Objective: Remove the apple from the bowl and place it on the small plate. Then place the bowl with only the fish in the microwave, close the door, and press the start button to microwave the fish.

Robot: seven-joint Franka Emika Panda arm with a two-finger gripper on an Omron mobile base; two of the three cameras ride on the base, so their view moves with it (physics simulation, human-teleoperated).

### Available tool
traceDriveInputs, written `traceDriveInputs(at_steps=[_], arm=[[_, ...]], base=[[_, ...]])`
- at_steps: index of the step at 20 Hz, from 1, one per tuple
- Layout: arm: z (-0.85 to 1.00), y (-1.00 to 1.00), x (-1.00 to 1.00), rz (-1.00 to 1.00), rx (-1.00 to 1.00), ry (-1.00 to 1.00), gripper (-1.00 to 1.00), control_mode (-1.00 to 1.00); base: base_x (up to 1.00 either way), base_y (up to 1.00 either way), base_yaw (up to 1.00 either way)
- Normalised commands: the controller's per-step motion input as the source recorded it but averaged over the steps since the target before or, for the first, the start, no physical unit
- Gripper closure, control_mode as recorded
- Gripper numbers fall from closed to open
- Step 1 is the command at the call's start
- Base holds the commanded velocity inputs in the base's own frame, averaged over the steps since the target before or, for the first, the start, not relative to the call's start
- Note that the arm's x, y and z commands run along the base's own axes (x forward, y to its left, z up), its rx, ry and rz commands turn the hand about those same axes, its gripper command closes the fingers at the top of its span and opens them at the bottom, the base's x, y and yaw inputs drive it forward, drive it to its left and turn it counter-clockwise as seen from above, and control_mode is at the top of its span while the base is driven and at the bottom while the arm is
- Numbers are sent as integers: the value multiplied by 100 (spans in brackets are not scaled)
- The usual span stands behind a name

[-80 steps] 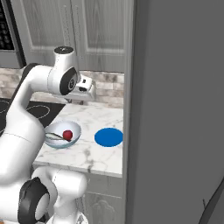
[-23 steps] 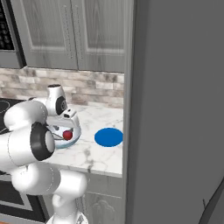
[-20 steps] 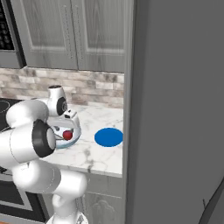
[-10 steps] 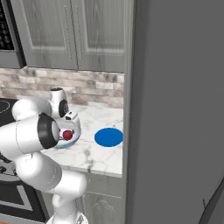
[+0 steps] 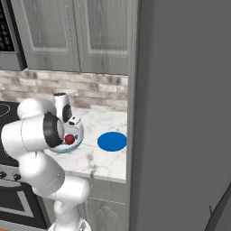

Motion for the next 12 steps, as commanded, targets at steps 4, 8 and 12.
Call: traceDriveInputs(at_steps=[4, 8, 12], arm=[[-8, 0, 0, 0, 0, 0, -100, -100], [-10, 0, 4, 0, 0, 0, -100, -100], [-11, 0, 0, 0, 0, 0, -100, -100]], base=[[0, 0, 0], [0, 0, 0], [0, 0, 0]])
